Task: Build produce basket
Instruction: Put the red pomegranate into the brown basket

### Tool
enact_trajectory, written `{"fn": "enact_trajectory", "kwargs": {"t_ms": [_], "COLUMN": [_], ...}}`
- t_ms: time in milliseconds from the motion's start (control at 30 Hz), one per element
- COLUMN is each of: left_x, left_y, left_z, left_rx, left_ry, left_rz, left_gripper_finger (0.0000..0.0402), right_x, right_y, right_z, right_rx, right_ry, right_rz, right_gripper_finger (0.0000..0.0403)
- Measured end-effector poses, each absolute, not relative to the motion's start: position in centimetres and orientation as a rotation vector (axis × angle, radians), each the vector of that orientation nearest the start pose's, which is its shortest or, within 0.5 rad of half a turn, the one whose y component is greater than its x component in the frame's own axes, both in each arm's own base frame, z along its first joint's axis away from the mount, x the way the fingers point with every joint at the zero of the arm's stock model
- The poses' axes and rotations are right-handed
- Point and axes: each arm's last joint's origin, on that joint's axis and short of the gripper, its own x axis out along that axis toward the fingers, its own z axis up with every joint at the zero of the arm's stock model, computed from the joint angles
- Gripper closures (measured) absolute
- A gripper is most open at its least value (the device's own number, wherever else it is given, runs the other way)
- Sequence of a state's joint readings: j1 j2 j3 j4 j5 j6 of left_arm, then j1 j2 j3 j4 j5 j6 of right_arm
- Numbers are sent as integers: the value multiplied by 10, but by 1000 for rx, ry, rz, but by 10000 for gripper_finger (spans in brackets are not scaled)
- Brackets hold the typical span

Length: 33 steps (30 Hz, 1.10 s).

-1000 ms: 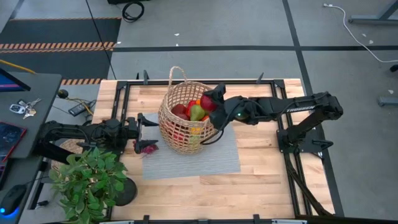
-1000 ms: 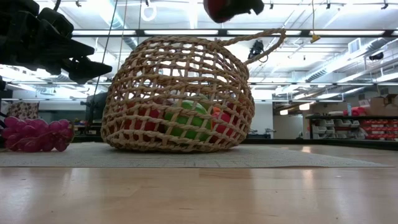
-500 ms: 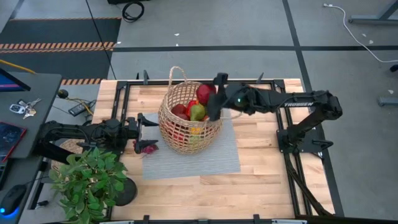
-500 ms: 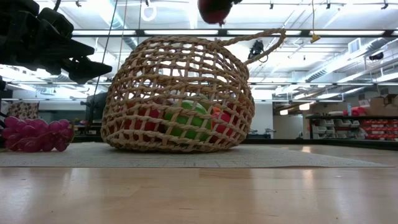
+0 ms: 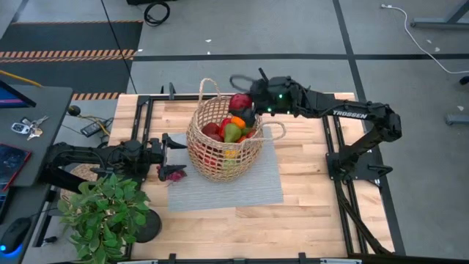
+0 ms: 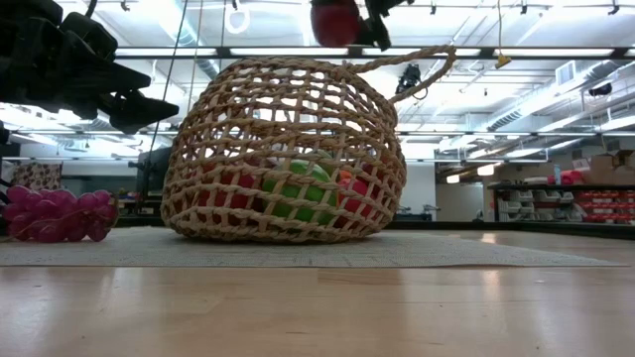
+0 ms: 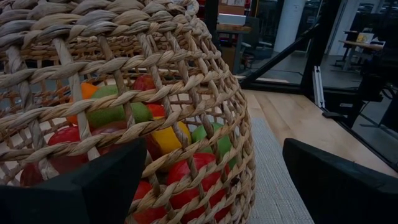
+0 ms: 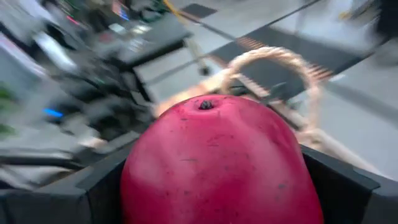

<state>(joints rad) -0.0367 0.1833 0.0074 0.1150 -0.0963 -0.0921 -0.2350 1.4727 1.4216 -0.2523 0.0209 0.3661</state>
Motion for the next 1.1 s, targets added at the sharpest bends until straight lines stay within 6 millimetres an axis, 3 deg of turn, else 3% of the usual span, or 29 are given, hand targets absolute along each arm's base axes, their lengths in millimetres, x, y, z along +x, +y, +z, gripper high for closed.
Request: {"fn": "enact_trajectory", "kwargs": {"t_ms": [167, 667, 900, 1100], "left_x": [109, 109, 109, 109], "left_y": [-1, -1, -1, -1], "left_z": [162, 162, 162, 162], "left_rx": [-88, -88, -89, -88], "left_ry": [58, 58, 57, 55], "left_rz": [62, 62, 63, 62], "left_gripper_finger": [15, 15, 15, 15], "right_x": [325, 321, 345, 366], "right_y": [-87, -87, -64, -71], "right_z": [393, 382, 376, 373], "right_rx": [537, 511, 480, 472], "right_ry": [175, 297, 312, 386], "right_rz": [-185, -194, -107, -138], "right_gripper_finger": [29, 29, 29, 29]}}
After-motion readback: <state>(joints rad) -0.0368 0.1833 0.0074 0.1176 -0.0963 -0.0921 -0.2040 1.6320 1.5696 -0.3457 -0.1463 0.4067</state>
